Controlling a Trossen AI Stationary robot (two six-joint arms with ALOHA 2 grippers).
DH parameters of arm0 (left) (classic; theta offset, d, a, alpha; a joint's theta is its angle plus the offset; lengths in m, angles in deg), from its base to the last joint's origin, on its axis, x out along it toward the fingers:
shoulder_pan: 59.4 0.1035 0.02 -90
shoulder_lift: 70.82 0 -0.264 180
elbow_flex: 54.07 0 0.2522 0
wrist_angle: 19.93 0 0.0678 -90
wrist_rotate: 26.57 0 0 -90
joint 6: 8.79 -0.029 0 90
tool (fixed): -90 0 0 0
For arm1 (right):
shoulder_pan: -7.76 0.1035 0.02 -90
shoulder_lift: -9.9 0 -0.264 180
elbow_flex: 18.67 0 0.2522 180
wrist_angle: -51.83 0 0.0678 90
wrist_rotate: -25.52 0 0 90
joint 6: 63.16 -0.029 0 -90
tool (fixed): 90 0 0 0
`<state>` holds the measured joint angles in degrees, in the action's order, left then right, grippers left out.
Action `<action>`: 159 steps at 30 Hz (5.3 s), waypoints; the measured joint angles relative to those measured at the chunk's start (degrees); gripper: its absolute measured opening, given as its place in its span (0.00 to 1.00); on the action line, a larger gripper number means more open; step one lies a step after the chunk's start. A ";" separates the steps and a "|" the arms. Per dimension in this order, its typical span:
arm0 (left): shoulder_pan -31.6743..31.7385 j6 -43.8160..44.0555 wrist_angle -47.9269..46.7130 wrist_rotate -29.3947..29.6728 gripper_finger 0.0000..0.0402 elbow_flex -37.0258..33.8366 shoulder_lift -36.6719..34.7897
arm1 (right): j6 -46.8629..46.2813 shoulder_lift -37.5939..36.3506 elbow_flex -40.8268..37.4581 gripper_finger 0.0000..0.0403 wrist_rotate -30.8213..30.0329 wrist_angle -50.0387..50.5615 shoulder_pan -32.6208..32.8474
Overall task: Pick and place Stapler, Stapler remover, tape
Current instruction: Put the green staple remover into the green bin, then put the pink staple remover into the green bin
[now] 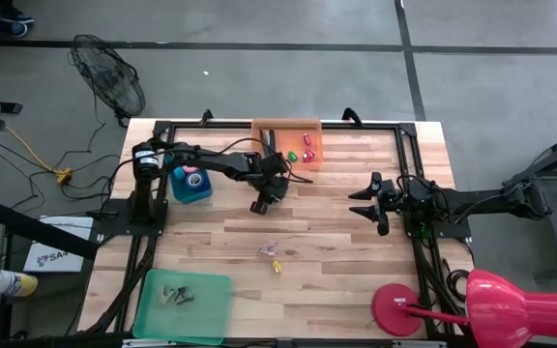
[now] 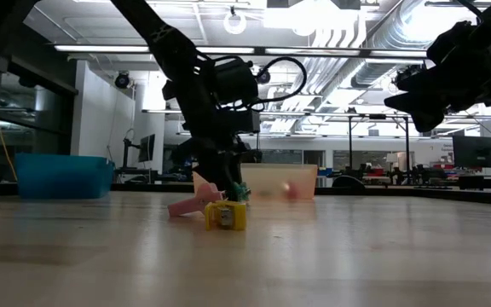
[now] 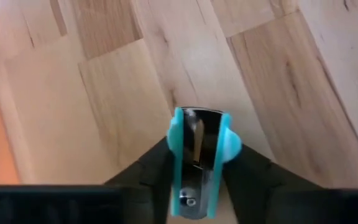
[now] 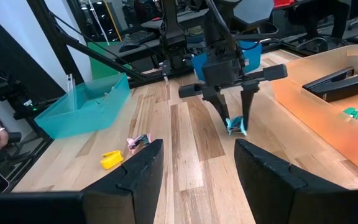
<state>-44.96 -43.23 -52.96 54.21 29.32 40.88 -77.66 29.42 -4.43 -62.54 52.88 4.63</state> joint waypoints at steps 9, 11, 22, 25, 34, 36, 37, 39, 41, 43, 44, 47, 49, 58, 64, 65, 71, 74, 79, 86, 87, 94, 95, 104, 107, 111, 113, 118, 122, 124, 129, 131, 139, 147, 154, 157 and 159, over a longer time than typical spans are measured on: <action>-1.37 5.91 -7.34 -1.32 0.22 -0.02 -2.10 | 0.02 0.00 0.00 0.47 0.00 0.02 -0.01; -1.84 8.28 -10.15 -1.39 0.22 -0.11 -3.49 | 0.02 0.00 0.02 0.47 0.00 0.00 -0.01; -5.61 30.17 -30.24 -2.72 0.24 0.00 -12.13 | 0.02 0.00 0.00 0.47 0.00 0.02 0.00; -7.33 36.91 -33.85 -5.29 0.23 -0.02 -14.70 | 0.00 0.00 0.00 0.47 0.00 0.00 0.01; -15.00 58.46 -40.66 -8.25 0.23 0.00 -20.66 | 0.02 0.00 0.00 0.47 0.00 0.02 0.01; -17.10 63.55 -42.88 -7.54 0.23 0.00 -21.58 | 0.02 0.00 0.00 0.47 0.00 0.02 0.01; -18.24 65.88 -43.85 -7.04 0.23 0.00 -22.26 | 0.02 0.00 0.00 0.47 0.00 0.02 0.01; -20.69 69.98 -45.78 -6.50 0.23 0.00 -23.55 | 0.01 0.00 0.00 0.47 0.00 0.02 0.00; -23.39 73.14 -46.60 -5.54 0.23 0.00 -24.41 | 0.02 0.00 0.00 0.47 0.00 0.00 0.00; -26.31 75.82 -47.77 -4.91 0.23 0.02 -24.99 | 0.01 0.00 0.00 0.47 0.01 0.00 -0.01; -27.86 77.14 -48.24 -4.31 0.23 0.02 -25.24 | 0.02 0.00 0.01 0.47 0.00 0.00 0.01; -32.51 81.20 -49.33 -2.98 0.23 0.07 -25.35 | 0.02 0.00 0.00 0.47 0.00 0.01 0.00; -35.60 83.93 -49.66 -2.18 0.23 0.07 -25.33 | 0.02 0.00 0.00 0.47 0.00 0.00 0.01; -46.83 99.61 -49.12 3.85 0.23 0.07 -25.31 | 0.01 0.00 0.01 0.47 0.00 0.02 0.01; -52.32 111.43 -46.10 4.33 0.23 0.07 -24.16 | 0.01 0.00 0.00 0.47 0.00 0.01 0.00; -53.05 113.68 -45.82 4.40 0.23 0.07 -23.75 | 0.00 0.00 0.00 0.47 0.00 0.02 -0.01; -56.42 123.80 -43.43 5.08 0.23 0.07 -20.59 | 0.02 0.00 0.00 0.47 0.00 0.02 -0.01; -57.24 125.19 -40.77 5.06 0.23 0.07 -18.47 | 0.01 0.00 0.00 0.47 0.01 0.00 -0.01; -57.72 125.29 -35.53 4.95 0.23 0.07 -15.38 | 0.00 0.00 0.00 0.47 0.00 0.00 -0.01; -57.68 125.33 -33.93 4.26 0.23 0.07 -11.69 | 0.01 0.00 0.00 0.47 0.01 0.01 0.01; -57.68 125.24 -33.63 3.94 0.23 0.07 -11.19 | 0.02 0.00 0.01 0.47 0.00 0.00 0.00; -57.68 124.77 -32.63 2.37 0.23 0.04 -9.30 | 0.02 0.00 0.00 0.47 0.00 0.00 0.00; -57.68 124.76 -32.39 2.32 0.23 0.04 -9.11 | 0.01 0.00 0.00 0.47 0.00 0.00 -0.01; -57.66 124.74 -31.67 4.05 0.41 0.04 -8.98 | 0.00 0.00 0.00 0.47 0.00 0.00 0.00; -57.60 124.28 -31.70 3.35 0.48 0.04 -8.98 | 0.01 0.00 0.00 0.47 0.00 0.00 0.00; -57.57 123.24 -31.80 1.46 0.52 0.04 -8.98 | 0.00 0.00 0.00 0.47 0.00 0.00 0.01; -57.57 123.23 -31.80 0.46 0.53 0.04 -8.98 | 0.00 0.00 0.00 0.47 0.00 0.00 -0.01; -57.57 122.80 -32.12 -1.81 0.53 0.30 -10.61 | 0.00 0.00 0.00 0.47 0.01 0.00 0.00; -57.57 122.62 -38.89 2.00 0.53 4.46 -12.41 | 0.01 0.00 0.00 0.47 0.00 0.00 0.01; -57.57 121.15 -43.54 5.15 0.53 7.29 -13.13 | 0.01 0.00 0.00 0.47 0.01 0.00 0.00; -56.44 110.36 -50.06 16.95 0.53 12.62 -13.42 | 0.02 0.00 0.00 0.47 0.00 0.00 -0.01; -55.37 104.36 -49.27 20.94 0.53 12.94 -13.42 | 0.02 0.00 0.00 0.47 0.00 0.00 -0.01; -48.30 84.94 -43.35 26.69 0.53 11.70 -13.42 | 0.02 0.00 0.00 0.47 0.00 0.00 -0.01; -41.43 67.34 -29.25 23.80 0.53 4.77 -13.42 | 0.02 0.00 0.00 0.47 0.00 0.00 -0.01; -38.42 55.67 -10.75 22.96 0.53 -5.14 -13.40 | 0.00 0.00 0.00 0.47 0.00 0.00 -0.01; -37.23 54.72 -5.85 23.30 0.53 -8.37 -13.40 | 0.01 0.00 0.00 0.47 0.00 0.00 0.00; -36.54 54.17 -3.67 23.34 0.53 -10.08 -13.40 | 0.00 0.00 0.00 0.47 0.00 0.00 -0.01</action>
<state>-81.50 10.94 -56.63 77.55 19.23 27.48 -77.65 29.42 -4.43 -62.54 52.88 4.63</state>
